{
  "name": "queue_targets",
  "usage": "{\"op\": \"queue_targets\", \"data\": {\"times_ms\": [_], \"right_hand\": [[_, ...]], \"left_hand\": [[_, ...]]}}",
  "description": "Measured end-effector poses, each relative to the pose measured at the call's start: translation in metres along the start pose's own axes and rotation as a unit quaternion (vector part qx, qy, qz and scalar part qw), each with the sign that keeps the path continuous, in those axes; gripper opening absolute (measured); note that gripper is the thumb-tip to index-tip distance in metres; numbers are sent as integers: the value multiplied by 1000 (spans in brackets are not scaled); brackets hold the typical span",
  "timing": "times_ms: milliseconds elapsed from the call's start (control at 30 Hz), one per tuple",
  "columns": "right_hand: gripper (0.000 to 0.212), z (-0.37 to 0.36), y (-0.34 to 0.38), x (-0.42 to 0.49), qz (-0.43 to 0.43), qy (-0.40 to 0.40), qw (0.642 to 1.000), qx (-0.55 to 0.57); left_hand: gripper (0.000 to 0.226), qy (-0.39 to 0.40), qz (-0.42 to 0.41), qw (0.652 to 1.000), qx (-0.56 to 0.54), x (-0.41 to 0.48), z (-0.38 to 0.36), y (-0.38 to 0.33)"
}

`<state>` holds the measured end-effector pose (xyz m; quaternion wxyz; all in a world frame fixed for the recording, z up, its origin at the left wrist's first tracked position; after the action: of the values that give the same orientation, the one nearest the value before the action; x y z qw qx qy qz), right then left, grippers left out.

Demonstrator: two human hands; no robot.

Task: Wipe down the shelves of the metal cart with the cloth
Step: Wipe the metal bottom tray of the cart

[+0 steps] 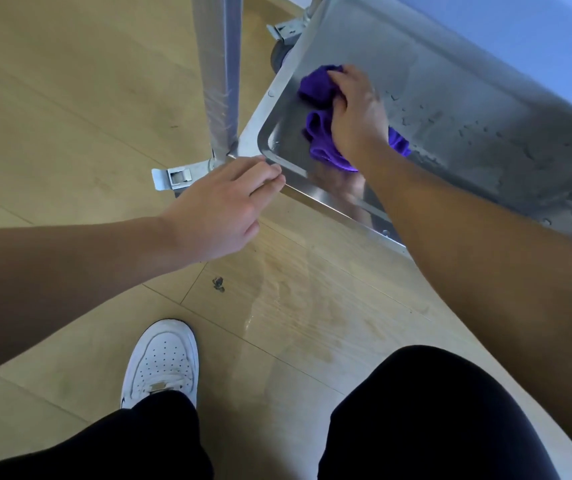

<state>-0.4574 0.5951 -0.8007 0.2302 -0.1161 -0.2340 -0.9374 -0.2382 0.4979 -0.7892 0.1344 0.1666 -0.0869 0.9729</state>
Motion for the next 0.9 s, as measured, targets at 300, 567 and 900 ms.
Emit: {"op": "queue_targets", "data": {"times_ms": [300,567,900], "right_hand": [[37,10,40,-54,265,78,956,100],[42,-1,40,-14,93,5,993,66],[41,-2,32,-7,69,7,996,57]], "left_hand": [[53,-10,-10,1000,-9,-3,2,0],[52,-5,-6,1000,-23,1,2,2],[55,9,-19,1000,-1,-4,-2,0]]}}
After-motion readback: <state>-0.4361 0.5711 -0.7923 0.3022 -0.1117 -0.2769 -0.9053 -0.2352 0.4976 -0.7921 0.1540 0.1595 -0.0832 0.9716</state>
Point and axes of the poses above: each hand's wrist, its own x-axis towards the middle knuckle, its own z-axis out of the back of the hand, y = z × x, the point moved 5 cm from there along x, towards the middle knuckle, and after that the axes turned 12 degrees about -y, right-handed, at the moved point
